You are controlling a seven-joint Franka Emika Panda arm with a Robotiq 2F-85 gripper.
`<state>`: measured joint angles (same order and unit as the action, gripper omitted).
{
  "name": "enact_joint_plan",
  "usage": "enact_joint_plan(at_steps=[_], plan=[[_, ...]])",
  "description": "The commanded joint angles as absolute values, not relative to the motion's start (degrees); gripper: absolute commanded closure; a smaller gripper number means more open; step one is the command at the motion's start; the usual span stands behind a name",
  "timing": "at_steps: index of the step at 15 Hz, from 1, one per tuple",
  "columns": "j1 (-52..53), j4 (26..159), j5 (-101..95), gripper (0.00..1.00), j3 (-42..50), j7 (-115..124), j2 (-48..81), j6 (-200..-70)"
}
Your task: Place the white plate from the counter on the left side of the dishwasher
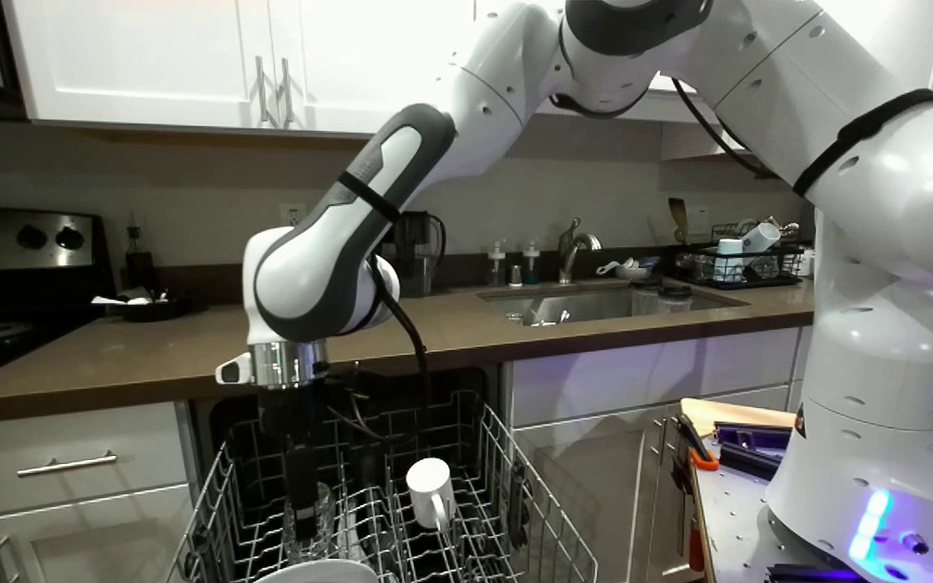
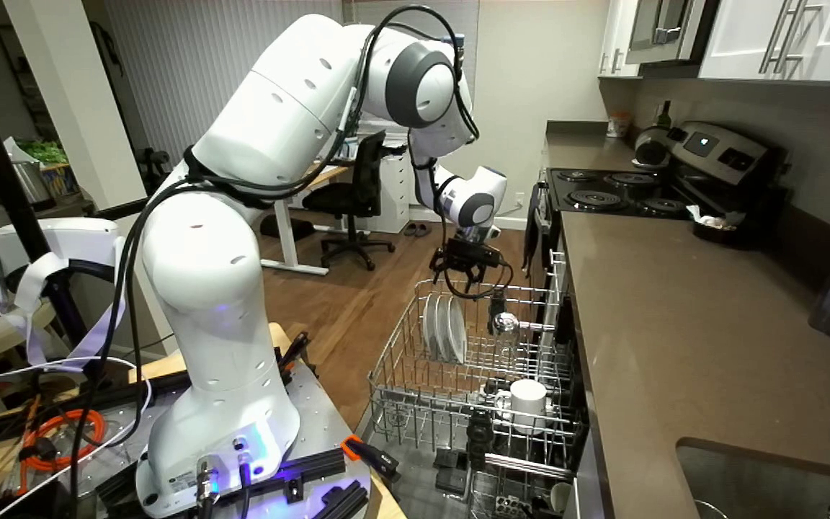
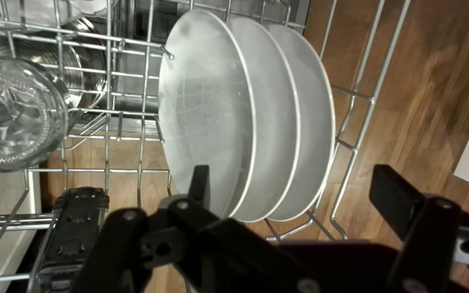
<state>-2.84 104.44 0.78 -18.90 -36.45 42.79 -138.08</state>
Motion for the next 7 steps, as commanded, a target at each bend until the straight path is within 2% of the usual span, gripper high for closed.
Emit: enact_joint_plan(at_steps=[1, 2, 7], plan=[[-1.76, 108.46, 2.04, 0.0, -18.39, -34.52, 38.2, -137.61], [-1.74, 105.45, 1.5, 0.0, -18.18, -36.14, 41.25, -137.95], [-1.39, 106.73, 1.48, 0.0, -18.12, -35.76, 39.99, -137.96]])
